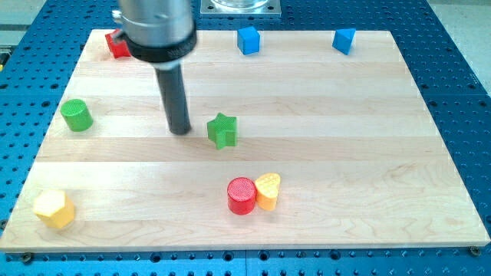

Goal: Move the green star above the red circle

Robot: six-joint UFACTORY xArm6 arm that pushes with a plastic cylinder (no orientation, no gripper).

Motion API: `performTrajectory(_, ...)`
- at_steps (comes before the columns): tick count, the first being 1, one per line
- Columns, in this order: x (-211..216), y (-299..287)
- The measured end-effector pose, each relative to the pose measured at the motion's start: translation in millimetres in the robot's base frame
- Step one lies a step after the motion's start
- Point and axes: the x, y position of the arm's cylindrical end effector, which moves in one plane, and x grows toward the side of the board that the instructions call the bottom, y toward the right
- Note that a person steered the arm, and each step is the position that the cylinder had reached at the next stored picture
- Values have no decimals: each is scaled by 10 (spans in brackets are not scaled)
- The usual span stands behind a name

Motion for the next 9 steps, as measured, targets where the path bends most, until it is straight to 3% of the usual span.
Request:
performTrajectory(1,-51,675)
performTrajectory(2,570,1004)
performTrajectory(3,553,1161)
performTrajectory(4,438,799)
performTrajectory(5,102,1192)
performTrajectory(6,523,1299)
performTrajectory(9,807,1274)
